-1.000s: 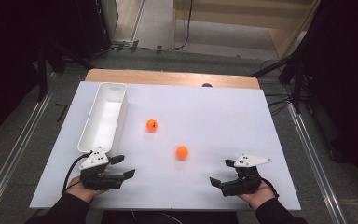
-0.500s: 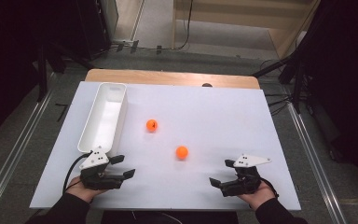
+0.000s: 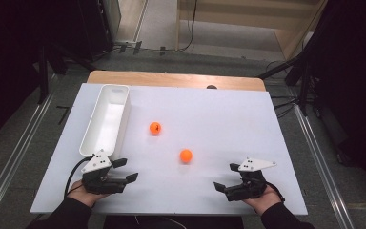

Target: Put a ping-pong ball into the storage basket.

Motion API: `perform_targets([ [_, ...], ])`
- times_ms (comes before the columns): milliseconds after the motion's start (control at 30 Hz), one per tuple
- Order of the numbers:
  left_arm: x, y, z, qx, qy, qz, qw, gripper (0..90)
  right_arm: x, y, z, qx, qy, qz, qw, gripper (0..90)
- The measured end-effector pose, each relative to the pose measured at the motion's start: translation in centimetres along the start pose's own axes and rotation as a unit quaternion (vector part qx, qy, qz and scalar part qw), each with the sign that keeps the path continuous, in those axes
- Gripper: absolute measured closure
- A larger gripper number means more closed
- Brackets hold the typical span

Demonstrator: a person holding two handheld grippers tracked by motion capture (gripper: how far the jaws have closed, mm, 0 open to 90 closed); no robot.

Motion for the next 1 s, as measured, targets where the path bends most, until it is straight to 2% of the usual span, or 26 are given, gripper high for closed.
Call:
perform_targets([
  [233, -0.1, 0.2, -0.1, 0.002, -0.002, -0.003, 1.0, 30.4, 0.0, 0.0, 0.0, 0.0, 0.0, 0.002, 1.0, 4.3],
  [400, -0.6, 1.0, -0.5, 0.016, -0.003, -0.016, 0.9997, 30.4, 0.0, 0.0, 0.0, 0.001, -0.001, 0.003, 1.0, 4.3],
  [767, -1.5, 2.1, -1.6, 0.029, -0.004, -0.03, 0.9991, 30.4, 0.1, 0.1, -0.1, 0.003, -0.001, 0.006, 1.0, 4.3],
  [1000, -1.8, 2.6, -1.9, 0.034, -0.003, -0.03, 0.999, 30.4, 0.1, 0.0, -0.1, 0.003, -0.004, 0.009, 0.9999, 4.3],
])
Point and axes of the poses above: each handheld gripper's, and its own axes: z roughly backward along the jaws, x roughly out of its underside, y roughly to its right, the point moved 7 cm from there along -z, roughly forward along the jaws, and after that the axes turned 15 degrees about x, right-handed, at the moved point
